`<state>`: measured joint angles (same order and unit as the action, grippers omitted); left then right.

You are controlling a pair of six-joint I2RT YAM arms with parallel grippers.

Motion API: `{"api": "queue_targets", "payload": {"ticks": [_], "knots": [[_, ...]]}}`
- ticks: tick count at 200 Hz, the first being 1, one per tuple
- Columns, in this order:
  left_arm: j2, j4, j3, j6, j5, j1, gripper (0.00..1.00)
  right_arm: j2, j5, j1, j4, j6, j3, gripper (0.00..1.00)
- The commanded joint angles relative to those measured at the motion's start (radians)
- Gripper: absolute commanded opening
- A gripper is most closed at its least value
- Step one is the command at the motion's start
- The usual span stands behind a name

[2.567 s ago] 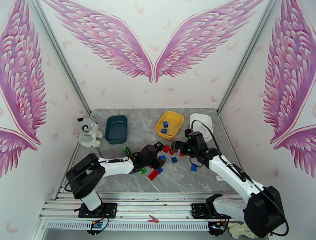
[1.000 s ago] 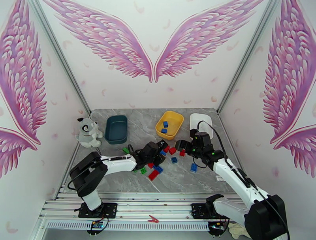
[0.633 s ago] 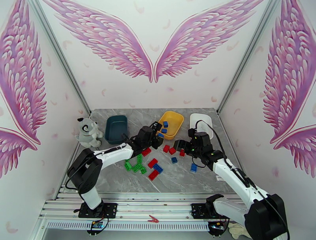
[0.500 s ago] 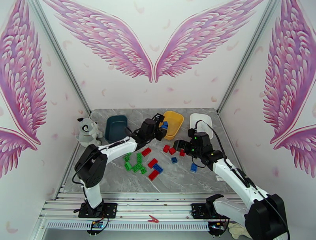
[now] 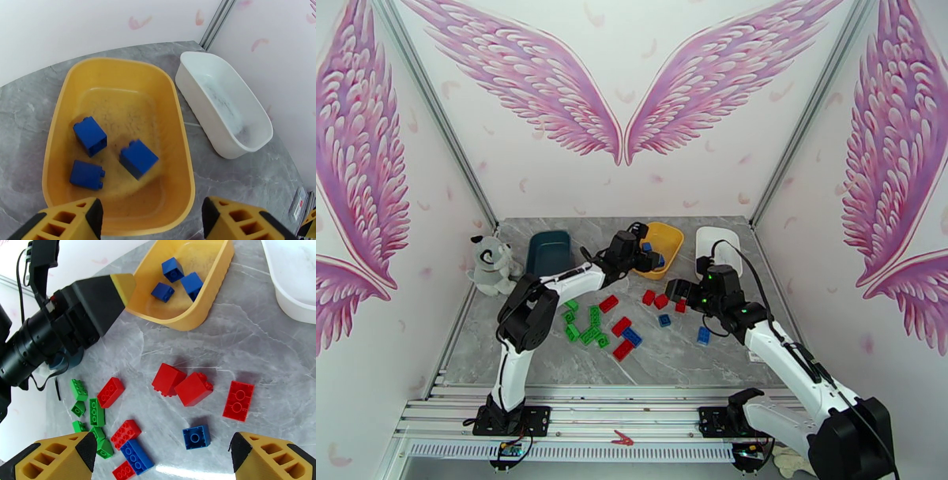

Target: Sort the legos into containers by color

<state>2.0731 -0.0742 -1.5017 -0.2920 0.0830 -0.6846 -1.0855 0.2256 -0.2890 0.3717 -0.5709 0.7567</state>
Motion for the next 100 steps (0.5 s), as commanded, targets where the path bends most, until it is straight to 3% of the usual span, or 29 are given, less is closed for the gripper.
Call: {"api": "queue_targets", "payload": {"ticks": [1, 42, 77, 100], "knots": [[-0.145, -0.036, 0.085, 0.009, -0.055, -0.027, 0.70, -0.005, -0.019, -0.006, 0.022, 0.020, 0.006, 0.91], [-0.326, -0.027, 0.282, 0.005, -0.188, -0.067, 0.72, -0.056, -0.022, -0.020, 0.022, 0.026, 0.018, 0.85], [-0.511, 0.111, 0.379, -0.051, -0.235, -0.077, 0.77, -0.178, -0.069, -0.077, 0.012, 0.034, 0.028, 0.81], [-0.664, 0.176, 0.472, -0.076, -0.245, -0.087, 0.86, -0.274, -0.128, -0.138, 0.026, 0.041, 0.061, 0.80]]}}
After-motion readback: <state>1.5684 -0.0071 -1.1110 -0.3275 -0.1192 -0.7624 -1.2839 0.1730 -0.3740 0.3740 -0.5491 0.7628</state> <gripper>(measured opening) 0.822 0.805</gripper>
